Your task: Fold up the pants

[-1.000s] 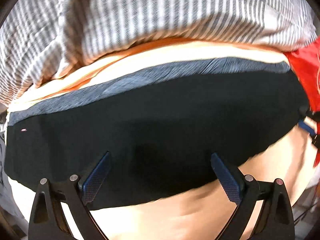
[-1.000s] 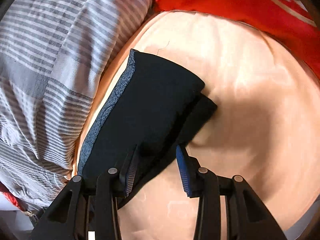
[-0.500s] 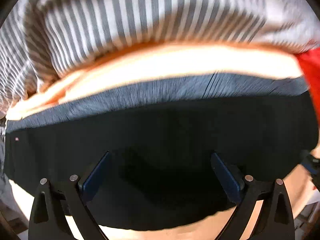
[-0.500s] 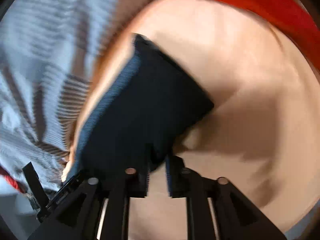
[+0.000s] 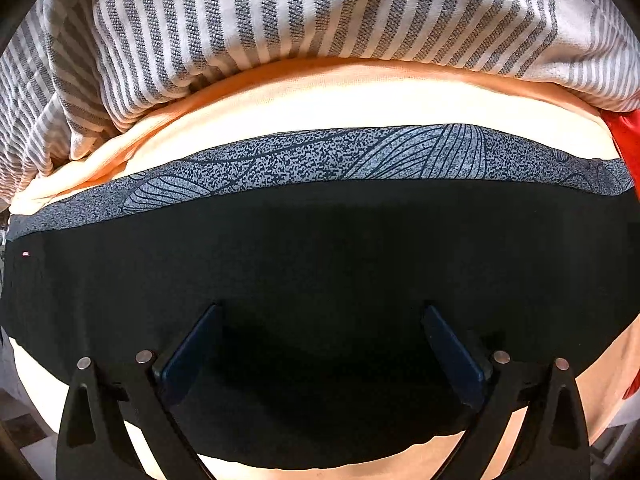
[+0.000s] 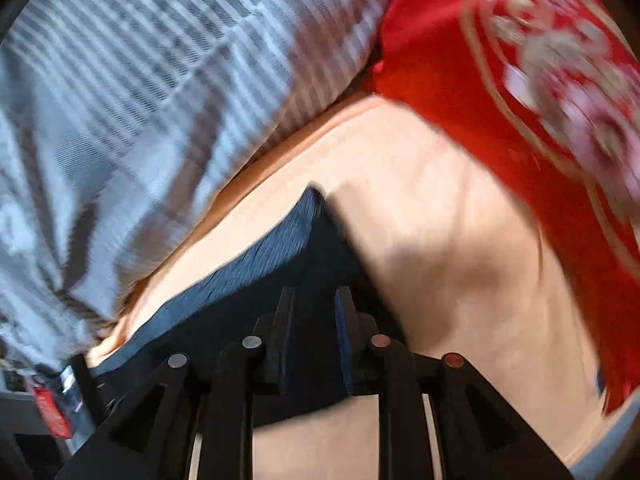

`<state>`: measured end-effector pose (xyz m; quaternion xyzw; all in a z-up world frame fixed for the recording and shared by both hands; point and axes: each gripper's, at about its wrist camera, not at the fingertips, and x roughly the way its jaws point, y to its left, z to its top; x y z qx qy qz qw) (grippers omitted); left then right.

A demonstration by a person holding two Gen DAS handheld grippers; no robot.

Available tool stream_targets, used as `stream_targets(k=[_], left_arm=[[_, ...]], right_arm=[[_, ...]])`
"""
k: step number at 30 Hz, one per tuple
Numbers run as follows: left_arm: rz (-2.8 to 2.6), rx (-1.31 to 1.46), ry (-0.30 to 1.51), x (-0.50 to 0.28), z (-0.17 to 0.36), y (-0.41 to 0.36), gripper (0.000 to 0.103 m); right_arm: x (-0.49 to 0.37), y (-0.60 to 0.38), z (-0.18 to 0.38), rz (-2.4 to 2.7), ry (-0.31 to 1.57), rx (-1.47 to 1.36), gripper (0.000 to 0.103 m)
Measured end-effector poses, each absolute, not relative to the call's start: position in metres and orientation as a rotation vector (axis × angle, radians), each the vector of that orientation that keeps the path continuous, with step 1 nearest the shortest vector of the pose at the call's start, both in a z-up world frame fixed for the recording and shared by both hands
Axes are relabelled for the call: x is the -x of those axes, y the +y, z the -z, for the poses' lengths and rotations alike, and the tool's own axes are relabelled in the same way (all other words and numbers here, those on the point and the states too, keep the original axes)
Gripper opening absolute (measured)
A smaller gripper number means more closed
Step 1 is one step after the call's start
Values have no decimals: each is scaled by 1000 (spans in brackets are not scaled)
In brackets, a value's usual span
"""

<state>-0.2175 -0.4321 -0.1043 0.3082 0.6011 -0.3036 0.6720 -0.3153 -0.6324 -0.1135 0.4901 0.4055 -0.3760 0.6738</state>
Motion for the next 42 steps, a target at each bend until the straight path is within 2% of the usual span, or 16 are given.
stream_targets(k=[3,8,10,11,14,15,17,23,26,31,32,35,37,40,42], left_arm=[[676,-673,1367,215,102,-420,102],[664,-654,1372,215,103,-418,102],[659,-650,1376,217,102,-417,102],[657,-648,1377,217,103,-417,102],[656,-646,1375,220,102,-417,102],[656,-647,1374,220,102,-417,102],[657,-648,1373,211,107,-414,102],[645,-669,1343,213,102,-423,102],[646,-655,1363,211,106,-425,102],[655,-632,1363,211,108,-420,102],[654,-632,1362,211,109,-419,102],[656,-628,1363,209,110,-415,102],[662,-634,1366,209,110,-414,102],[653,-672,1353,208,103,-412,102],[654,-688,1346,207,96,-407,102]], right_arm=[[299,-651,132,812,956,-1093,25],[292,-668,132,860,958,-1048,25],[295,-672,134,849,952,-1074,35],[295,-673,138,830,968,-1090,44],[294,-675,144,774,978,-1108,47],[293,-674,144,759,976,-1103,38],[285,-672,143,730,1006,-1075,9],[277,-675,139,759,1017,-1023,8],[286,-678,142,778,982,-1117,13],[289,-645,100,774,916,-1036,16],[286,-637,97,756,920,-1024,21],[273,-614,122,705,1056,-968,54],[277,-608,144,717,1107,-1001,54],[282,-607,129,724,1035,-1050,56],[285,-603,121,717,1028,-1064,61]])
